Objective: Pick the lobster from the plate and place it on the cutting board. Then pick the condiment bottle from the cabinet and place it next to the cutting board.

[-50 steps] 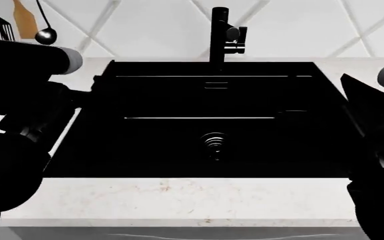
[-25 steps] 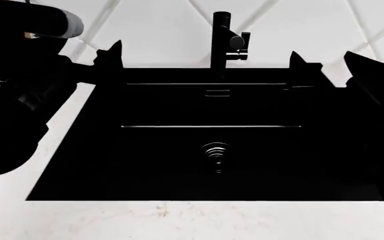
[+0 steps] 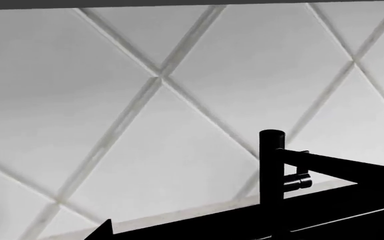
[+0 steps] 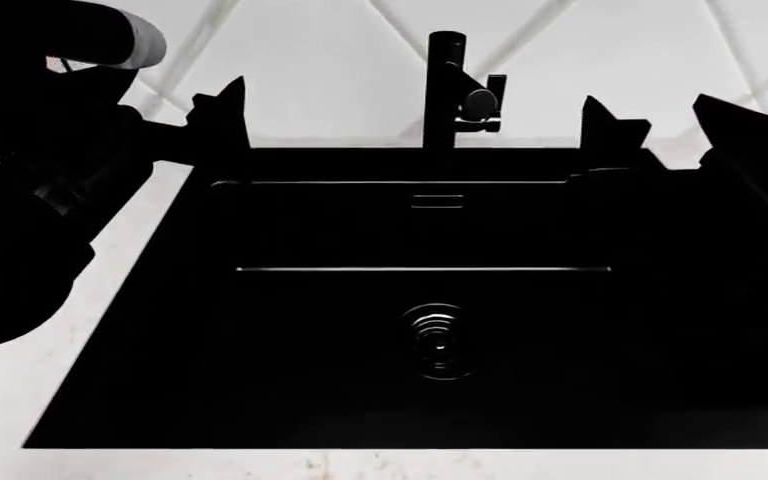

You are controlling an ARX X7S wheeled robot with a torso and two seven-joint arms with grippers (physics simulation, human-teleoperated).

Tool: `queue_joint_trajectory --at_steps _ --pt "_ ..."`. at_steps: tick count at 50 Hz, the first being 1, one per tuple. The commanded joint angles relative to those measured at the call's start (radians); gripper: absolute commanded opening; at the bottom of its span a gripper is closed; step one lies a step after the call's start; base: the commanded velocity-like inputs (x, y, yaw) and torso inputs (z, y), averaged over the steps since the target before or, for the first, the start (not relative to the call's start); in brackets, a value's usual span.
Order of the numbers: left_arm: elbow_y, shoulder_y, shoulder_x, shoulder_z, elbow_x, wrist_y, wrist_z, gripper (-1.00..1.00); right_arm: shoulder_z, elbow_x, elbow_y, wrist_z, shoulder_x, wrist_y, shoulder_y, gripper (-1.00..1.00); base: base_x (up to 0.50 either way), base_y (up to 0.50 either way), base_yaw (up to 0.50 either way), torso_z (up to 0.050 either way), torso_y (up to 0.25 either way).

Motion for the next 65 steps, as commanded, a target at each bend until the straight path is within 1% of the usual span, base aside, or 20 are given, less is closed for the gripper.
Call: queue_joint_trajectory --at_steps 1,5,19,24,37,52,59,62,65 --pt "-0.001 0.0 -0.002 0.004 -0.007 0.002 -0.004 1.0 -0.003 0.004 -0.002 0.001 0.001 0.002 0.005 1.0 0.37 0.0 0.0 0.0 0.0" --pt "0.001 0.003 -0.004 0.003 -0.011 0.002 -0.006 1.0 -0.006 -0.005 -0.002 0.001 -0.002 0.001 0.003 1.0 0.3 0.0 0.0 0.0 0.0" --pt "0.003 0.007 -0.01 0.005 -0.02 0.005 -0.013 1.0 -0.008 -0.002 -0.002 0.003 0.002 0.002 0.002 1.0 0.01 0.0 0.0 0.0 0.0" --pt "0.004 0.008 -0.012 0.006 -0.022 0.007 -0.014 1.0 -0.009 -0.006 -0.003 -0.003 0.0 0.001 0.001 1.0 0.25 0.0 0.0 0.0 0.0" --pt "0.004 -0.011 -0.015 0.007 -0.037 0.001 -0.026 1.0 0.001 0.018 -0.016 0.006 0.022 -0.001 -0.006 1.0 0.01 0.0 0.0 0.0 0.001" --pt "0.148 -0.214 -0.011 -0.068 -0.129 -0.033 -0.143 1.0 -0.009 0.029 -0.017 0.02 0.017 0.004 0.011 1.0 0.0 0.0 0.0 0.0 0.0" --pt "0.176 -0.293 -0.013 -0.086 -0.193 -0.062 -0.19 1.0 -0.015 0.022 -0.014 0.021 0.011 0.006 0.016 1.0 0.0 0.0 0.0 0.0 0.0" --pt "0.185 -0.32 -0.016 -0.093 -0.226 -0.077 -0.209 1.0 -0.011 0.031 -0.019 0.023 0.018 0.005 0.017 1.0 0.0 0.0 0.0 0.0 0.0" --pt "0.178 -0.374 -0.015 -0.106 -0.3 -0.116 -0.264 1.0 -0.009 0.034 -0.02 0.022 0.021 0.004 0.017 1.0 0.0 0.0 0.0 0.0 0.0"
